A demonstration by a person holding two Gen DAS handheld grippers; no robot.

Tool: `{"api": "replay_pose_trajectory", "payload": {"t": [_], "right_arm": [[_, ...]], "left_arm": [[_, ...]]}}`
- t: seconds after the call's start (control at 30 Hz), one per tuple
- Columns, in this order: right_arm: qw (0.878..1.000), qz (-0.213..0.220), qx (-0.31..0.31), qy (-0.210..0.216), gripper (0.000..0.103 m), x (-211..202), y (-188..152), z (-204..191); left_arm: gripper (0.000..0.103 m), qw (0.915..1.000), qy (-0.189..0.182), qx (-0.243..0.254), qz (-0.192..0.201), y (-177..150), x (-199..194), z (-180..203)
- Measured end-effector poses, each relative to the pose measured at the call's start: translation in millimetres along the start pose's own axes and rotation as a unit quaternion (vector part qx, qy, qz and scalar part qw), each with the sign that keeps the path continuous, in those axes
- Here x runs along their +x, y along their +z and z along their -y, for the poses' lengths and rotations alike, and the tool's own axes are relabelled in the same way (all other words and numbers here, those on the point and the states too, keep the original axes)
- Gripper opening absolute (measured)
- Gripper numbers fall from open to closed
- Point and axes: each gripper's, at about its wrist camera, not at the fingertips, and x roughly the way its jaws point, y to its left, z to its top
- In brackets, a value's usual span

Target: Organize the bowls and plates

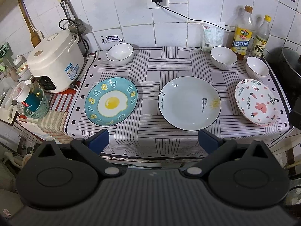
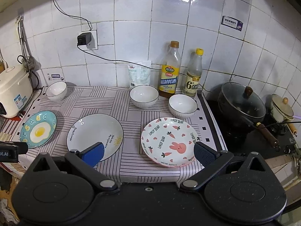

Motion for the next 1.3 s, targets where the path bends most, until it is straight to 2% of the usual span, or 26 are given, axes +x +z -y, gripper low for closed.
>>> {"api": "replay_pose_trajectory", "payload": {"t": [0.1,0.17,0.27,0.33,0.43,0.5,0.63,0.73,0.8,0.83,0.97,1.03,1.07,1.13,1.23,1.27,1.3], "right_arm": [[1.000,0.019,0.003,0.017,0.103,-1,2,2],[0.998,0.050,0.009,0.049,0.103,-2,3,5],[0.984,0.115,0.021,0.136,0.103,5,-3,14],[0.974,0.135,0.030,0.180,0.103,18,-7,20],[0.974,0.095,0.036,0.200,0.103,55,-5,18],[0.971,0.062,0.034,0.230,0.099,81,-13,14],[0.966,0.000,0.027,0.258,0.093,134,-36,-1],[0.962,-0.036,0.038,0.270,0.088,172,-51,-10],[0.957,-0.058,0.051,0.279,0.080,197,-58,-14],[0.956,-0.066,0.055,0.282,0.078,208,-63,-17],[0.955,-0.092,0.083,0.270,0.060,241,-80,-24],[0.955,-0.087,0.100,0.265,0.059,251,-84,-26],[0.958,-0.075,0.107,0.256,0.059,253,-85,-26],[0.963,-0.060,0.118,0.235,0.058,254,-85,-25],[0.962,-0.055,0.123,0.236,0.048,261,-86,-27],[0.963,-0.059,0.121,0.232,0.038,264,-86,-27],[0.964,-0.063,0.119,0.228,0.024,266,-87,-26]], "left_arm": [[0.102,1.0000,0.000,0.003,-0.002,4,1,-1],[0.102,1.0000,-0.005,0.004,-0.001,7,4,-4],[0.102,0.9997,-0.020,0.001,0.011,13,9,-12],[0.102,0.9993,-0.032,-0.009,0.019,17,16,-17],[0.102,0.9983,-0.046,-0.024,0.026,23,33,-22],[0.100,0.9984,-0.047,-0.024,0.022,27,53,-21],[0.099,0.9973,-0.068,-0.024,-0.011,33,104,-14],[0.096,0.9968,-0.057,-0.045,-0.035,31,146,-13],[0.084,0.9956,-0.053,-0.059,-0.049,26,175,-12],[0.083,0.9949,-0.052,-0.067,-0.055,23,186,-13],[0.070,0.9909,-0.064,-0.087,-0.080,15,228,-15],[0.064,0.9908,-0.066,-0.086,-0.081,13,241,-13],[0.058,0.9919,-0.062,-0.081,-0.075,13,244,-12],[0.054,0.9944,-0.054,-0.069,-0.060,14,249,-9],[0.042,0.9941,-0.066,-0.061,-0.060,16,256,-9],[0.033,0.9936,-0.070,-0.059,-0.066,16,259,-8],[0.027,0.9927,-0.074,-0.056,-0.076,15,263,-7]]}}
